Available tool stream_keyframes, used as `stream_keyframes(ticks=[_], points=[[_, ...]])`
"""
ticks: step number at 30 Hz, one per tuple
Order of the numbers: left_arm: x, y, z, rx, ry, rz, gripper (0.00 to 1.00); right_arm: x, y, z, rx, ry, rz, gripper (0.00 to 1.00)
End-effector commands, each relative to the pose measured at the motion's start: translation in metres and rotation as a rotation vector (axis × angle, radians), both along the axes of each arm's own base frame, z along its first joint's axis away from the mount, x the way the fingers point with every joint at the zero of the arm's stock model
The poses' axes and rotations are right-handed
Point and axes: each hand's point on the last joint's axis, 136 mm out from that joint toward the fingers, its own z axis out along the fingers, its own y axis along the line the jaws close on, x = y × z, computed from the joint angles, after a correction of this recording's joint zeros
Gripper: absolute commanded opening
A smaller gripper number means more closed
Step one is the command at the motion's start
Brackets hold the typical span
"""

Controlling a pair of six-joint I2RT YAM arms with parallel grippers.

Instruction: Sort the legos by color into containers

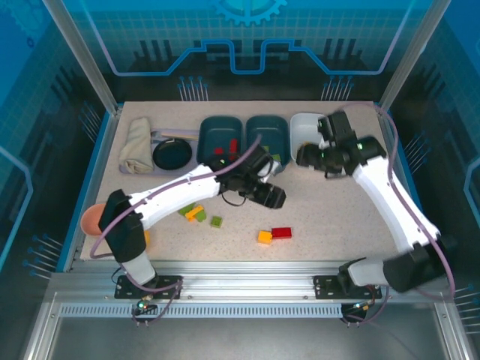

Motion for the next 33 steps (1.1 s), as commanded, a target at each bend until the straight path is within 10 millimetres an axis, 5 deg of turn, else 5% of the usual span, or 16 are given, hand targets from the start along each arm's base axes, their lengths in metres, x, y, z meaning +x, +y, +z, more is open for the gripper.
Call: stream_keyframes(ticks=[1, 6, 10, 14, 24, 33], points=[[-0.018, -0.005, -0.015, 0.093, -0.054, -0.209, 0.77, -0.058, -0.001, -0.013, 0.053, 0.065, 0.016, 0.66], [-0.035, -0.024, -0.05, 0.202, -0.125, -0.368, 0.77, -0.124, -0.017, -0.006, 0.101, -0.021, 0.04, 0.72], [-0.038, -0.033, -0.08, 0.309, -0.154, -0.439, 0.78, -0.148, -0.019, 0.013, 0.17, -0.108, 0.075, 0.79], [-0.038, -0.04, -0.101, 0.386, -0.186, -0.48, 0.79, -0.155, -0.01, 0.032, 0.255, -0.173, 0.122, 0.89], [-0.034, -0.04, -0.143, 0.515, -0.171, -0.485, 0.76, -0.159, -0.008, 0.037, 0.303, -0.18, 0.106, 0.89], [-0.035, -0.037, -0.157, 0.541, -0.141, -0.444, 0.47, -0.153, -0.005, 0.033, 0.302, -0.168, 0.108, 0.88]])
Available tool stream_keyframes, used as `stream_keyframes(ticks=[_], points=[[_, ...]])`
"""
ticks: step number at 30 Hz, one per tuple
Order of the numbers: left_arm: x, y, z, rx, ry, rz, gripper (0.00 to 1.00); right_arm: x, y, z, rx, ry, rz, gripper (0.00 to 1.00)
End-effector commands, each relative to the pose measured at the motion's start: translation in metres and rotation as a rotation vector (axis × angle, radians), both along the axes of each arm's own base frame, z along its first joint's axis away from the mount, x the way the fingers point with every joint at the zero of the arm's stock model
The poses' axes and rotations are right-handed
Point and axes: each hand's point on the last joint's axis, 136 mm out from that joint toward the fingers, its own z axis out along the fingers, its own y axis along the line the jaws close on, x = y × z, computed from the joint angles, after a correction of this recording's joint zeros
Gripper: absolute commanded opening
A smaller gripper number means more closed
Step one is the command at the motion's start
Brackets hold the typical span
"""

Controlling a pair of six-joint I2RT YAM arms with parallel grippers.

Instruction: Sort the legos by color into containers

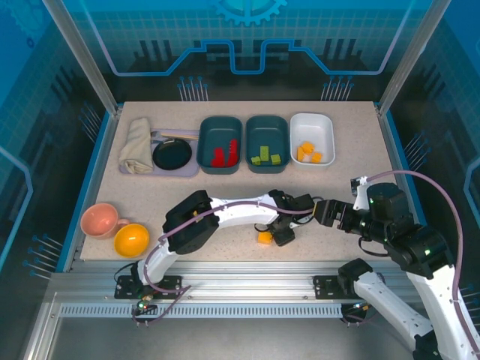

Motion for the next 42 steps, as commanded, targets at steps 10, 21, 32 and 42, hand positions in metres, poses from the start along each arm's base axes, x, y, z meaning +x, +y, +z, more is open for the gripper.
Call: stream_keyframes(ticks=[10, 21, 32, 42], points=[[0.048, 0.007, 0.056, -0.105, -0.085, 0.23, 0.34, 0.012, 0.016, 0.01, 0.024, -0.017, 0.058, 0.86], [0.156, 0.103, 0.151, -0.314, -0.162, 0.668, 0.35, 0.069, 0.084, 0.029, 0.183, -0.054, 0.253, 0.85], [0.254, 0.216, 0.134, -0.236, -0.234, 1.091, 0.35, 0.185, 0.16, 0.045, 0.331, -0.108, 0.291, 0.85], [0.313, 0.271, 0.091, -0.11, -0.288, 1.263, 0.34, 0.247, 0.195, 0.045, 0.429, -0.111, 0.25, 0.85]])
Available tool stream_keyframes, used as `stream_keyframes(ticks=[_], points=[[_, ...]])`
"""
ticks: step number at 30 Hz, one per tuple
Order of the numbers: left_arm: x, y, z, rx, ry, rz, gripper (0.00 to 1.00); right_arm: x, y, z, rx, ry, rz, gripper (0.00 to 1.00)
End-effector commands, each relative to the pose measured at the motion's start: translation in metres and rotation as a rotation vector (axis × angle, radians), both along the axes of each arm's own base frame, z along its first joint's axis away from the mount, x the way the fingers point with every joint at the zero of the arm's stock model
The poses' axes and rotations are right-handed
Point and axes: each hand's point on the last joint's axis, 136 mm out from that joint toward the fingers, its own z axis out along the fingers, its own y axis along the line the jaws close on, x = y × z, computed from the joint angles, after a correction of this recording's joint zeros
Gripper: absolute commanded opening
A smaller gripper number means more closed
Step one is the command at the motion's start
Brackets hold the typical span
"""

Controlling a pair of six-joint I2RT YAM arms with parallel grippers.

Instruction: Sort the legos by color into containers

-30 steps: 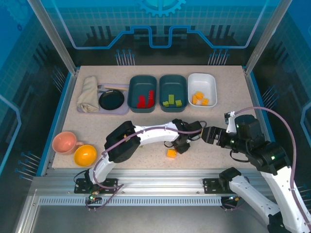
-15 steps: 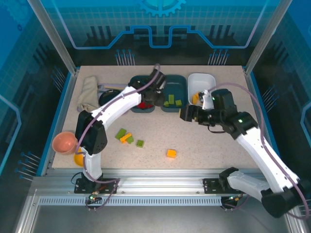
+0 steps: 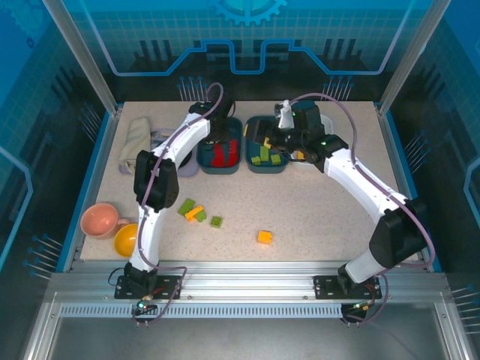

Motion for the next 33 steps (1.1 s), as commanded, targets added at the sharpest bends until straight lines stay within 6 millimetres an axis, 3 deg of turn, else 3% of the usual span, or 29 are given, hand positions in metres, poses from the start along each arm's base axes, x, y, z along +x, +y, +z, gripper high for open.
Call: stream_keyframes(ticks=[1, 9, 16, 20, 26, 29, 33], points=[[0.012, 0.021, -0.004, 0.058, 0.0, 0.066, 0.34, 0.008, 0.015, 0.029, 0.076, -0.053, 0.016, 0.85], [0.035, 0.029, -0.031, 0.138, 0.007, 0.059, 0.36, 0.0, 0.007, 0.014, 0.054, -0.013, 0.003, 0.85], [0.023, 0.03, -0.057, 0.158, 0.088, 0.051, 0.4, -0.006, -0.003, 0.007, 0.034, 0.011, -0.006, 0.85], [0.022, 0.026, -0.054, 0.142, 0.091, 0.037, 0.51, -0.01, -0.003, 0.003, 0.012, 0.019, 0.003, 0.85], [0.026, 0.007, -0.015, 0.084, 0.015, 0.0, 0.62, -0.022, -0.015, -0.007, -0.069, 0.029, 0.004, 0.85], [0.025, -0.007, 0.021, 0.041, -0.05, -0.018, 0.65, -0.033, -0.027, -0.017, -0.139, 0.036, -0.009, 0.84], [0.013, -0.025, 0.09, -0.064, -0.165, -0.019, 0.68, -0.059, -0.043, -0.032, -0.257, 0.053, 0.002, 0.83]])
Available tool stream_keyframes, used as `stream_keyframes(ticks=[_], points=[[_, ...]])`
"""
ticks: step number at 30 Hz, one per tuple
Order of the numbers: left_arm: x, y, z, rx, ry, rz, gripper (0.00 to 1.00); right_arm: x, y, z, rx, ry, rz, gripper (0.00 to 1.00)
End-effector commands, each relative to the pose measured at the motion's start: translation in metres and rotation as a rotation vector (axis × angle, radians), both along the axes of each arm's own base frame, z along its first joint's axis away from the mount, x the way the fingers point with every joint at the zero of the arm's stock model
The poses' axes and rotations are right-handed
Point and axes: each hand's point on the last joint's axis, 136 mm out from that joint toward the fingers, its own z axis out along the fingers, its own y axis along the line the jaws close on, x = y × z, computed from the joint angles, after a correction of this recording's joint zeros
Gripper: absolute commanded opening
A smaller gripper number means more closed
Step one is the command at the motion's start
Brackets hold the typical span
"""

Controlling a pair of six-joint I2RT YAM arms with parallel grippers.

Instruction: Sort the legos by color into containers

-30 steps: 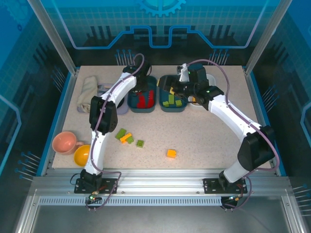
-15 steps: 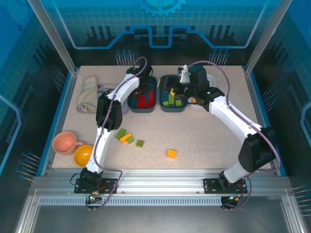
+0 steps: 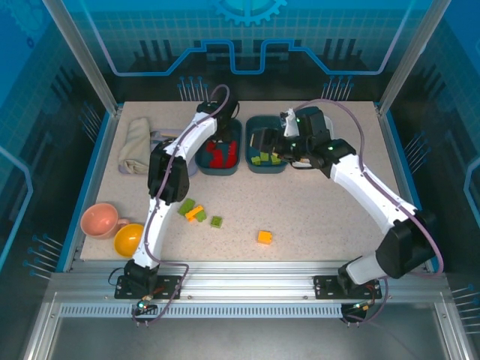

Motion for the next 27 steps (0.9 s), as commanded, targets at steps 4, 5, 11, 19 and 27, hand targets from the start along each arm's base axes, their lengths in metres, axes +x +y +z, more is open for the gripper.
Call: stream_keyframes(ticks=[4, 5, 11, 19, 27], points=[[-0.039, -0.039, 0.15, -0.317, -0.218, -0.014, 0.7, -0.059, -0.024, -0.033, -0.259, 0.03, 0.081, 0.82], [-0.052, -0.043, 0.162, -0.361, -0.231, -0.025, 0.7, -0.071, -0.026, -0.041, -0.305, 0.042, 0.109, 0.82], [-0.147, -0.056, 0.171, -0.556, -0.205, -0.097, 0.76, -0.141, -0.037, -0.091, -0.575, 0.158, 0.259, 0.82], [-0.287, -0.036, 0.119, -0.655, -0.083, -0.127, 0.84, -0.197, -0.03, -0.155, -0.66, 0.382, 0.334, 0.83], [-0.352, -0.011, 0.086, -0.686, -0.018, -0.105, 0.87, -0.199, -0.003, -0.202, -0.654, 0.53, 0.286, 0.83]])
